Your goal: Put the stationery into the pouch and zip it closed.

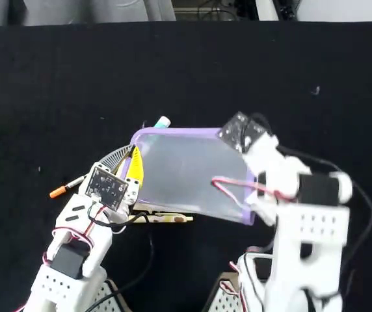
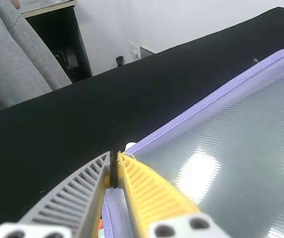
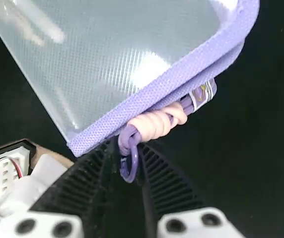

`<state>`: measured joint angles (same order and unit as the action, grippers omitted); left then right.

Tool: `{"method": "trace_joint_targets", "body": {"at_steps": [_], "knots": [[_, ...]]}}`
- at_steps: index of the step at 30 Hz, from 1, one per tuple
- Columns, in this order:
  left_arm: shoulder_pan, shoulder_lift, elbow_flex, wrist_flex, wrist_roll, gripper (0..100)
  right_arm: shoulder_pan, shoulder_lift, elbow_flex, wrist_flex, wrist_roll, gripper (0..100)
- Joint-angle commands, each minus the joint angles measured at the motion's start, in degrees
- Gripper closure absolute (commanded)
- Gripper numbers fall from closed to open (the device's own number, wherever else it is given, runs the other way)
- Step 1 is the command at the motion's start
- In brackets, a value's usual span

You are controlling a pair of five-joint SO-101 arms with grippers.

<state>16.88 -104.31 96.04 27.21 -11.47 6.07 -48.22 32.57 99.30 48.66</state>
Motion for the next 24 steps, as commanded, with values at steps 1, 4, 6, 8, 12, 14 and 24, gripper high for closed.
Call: {"method": "trace_joint_targets", "body": {"at_steps": [1,4,6,8,12,14,24], "knots": [[-3.1,-0.1,0.8,-0.4,0.2,97,-2.6,8.3,-7.1,1.9,-0.9,98.7],[-8.4,-0.1,-0.9,-1.8,0.4,97,-6.3,10.4,-7.7,1.9,-0.9,98.7],[-12.2,-0.1,-1.9,-2.3,2.8,97,-10.0,11.0,-7.7,1.9,-1.3,98.7],[-16.3,-0.1,-3.0,-2.6,7.5,97,-14.5,11.1,-7.7,2.0,-3.1,98.7],[-24.1,-0.1,-5.3,-2.5,16.2,97,-24.5,13.9,-7.8,2.0,-9.8,98.7],[-26.3,0.0,-5.6,-2.5,18.5,97,-29.4,16.7,-7.8,2.0,-12.7,98.7],[-27.6,0.3,-6.2,-2.1,19.5,97,-44.4,22.1,-18.5,2.0,-26.2,98.8]]}}
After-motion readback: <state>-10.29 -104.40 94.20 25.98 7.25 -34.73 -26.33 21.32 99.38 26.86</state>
